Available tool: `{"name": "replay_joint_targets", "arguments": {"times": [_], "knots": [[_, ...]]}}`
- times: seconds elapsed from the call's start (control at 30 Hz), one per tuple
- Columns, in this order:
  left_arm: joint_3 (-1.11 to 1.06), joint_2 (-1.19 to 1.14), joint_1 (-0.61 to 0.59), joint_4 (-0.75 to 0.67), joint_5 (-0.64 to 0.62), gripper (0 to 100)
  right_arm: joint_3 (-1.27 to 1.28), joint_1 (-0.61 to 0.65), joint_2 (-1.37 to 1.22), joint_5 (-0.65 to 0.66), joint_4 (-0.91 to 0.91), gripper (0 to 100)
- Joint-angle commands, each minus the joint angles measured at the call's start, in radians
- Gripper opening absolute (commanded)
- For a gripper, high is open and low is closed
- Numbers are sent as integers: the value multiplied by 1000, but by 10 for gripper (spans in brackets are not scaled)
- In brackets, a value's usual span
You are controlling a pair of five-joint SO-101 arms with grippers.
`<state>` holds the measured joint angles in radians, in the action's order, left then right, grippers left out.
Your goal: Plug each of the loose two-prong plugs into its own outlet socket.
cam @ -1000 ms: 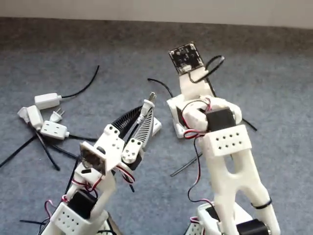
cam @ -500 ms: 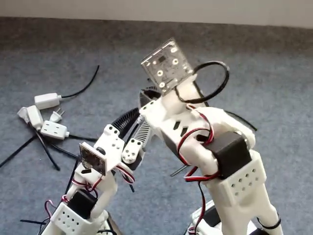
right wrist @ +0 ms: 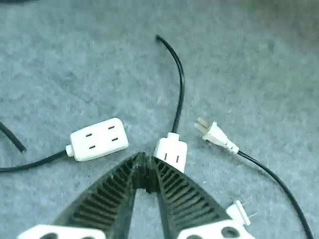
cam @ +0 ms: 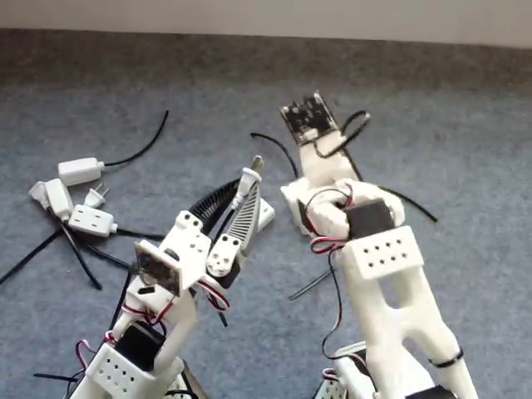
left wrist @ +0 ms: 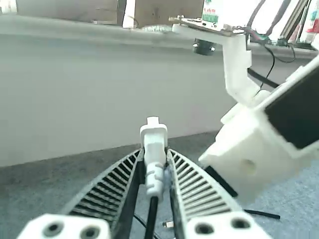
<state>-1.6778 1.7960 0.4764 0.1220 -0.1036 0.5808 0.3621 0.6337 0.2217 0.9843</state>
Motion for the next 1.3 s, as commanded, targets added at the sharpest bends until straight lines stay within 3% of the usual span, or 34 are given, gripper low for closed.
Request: {"name": "replay_joint_targets", "arguments": {"times": [0.0,0.2,0.37,0.6,0.7,0.83,1.0,1.27], "knots": [[-16,7,7,-17,-2,6,-27,-33,35,12,-25,7],[-16,2,4,-15,0,6,-308,-33,35,12,162,7],[-15,-2,-87,5,-3,6,-484,-61,33,5,357,7],[114,-4,-133,249,-5,7,-383,-254,36,-28,486,7],[137,-4,-131,288,-5,7,-278,-334,35,-121,478,7],[127,-2,-124,288,-5,7,-173,-357,35,-137,475,7],[125,4,-94,284,-5,7,-285,-237,36,-144,394,7],[70,7,-24,242,-3,7,-476,168,24,-137,274,7]]}}
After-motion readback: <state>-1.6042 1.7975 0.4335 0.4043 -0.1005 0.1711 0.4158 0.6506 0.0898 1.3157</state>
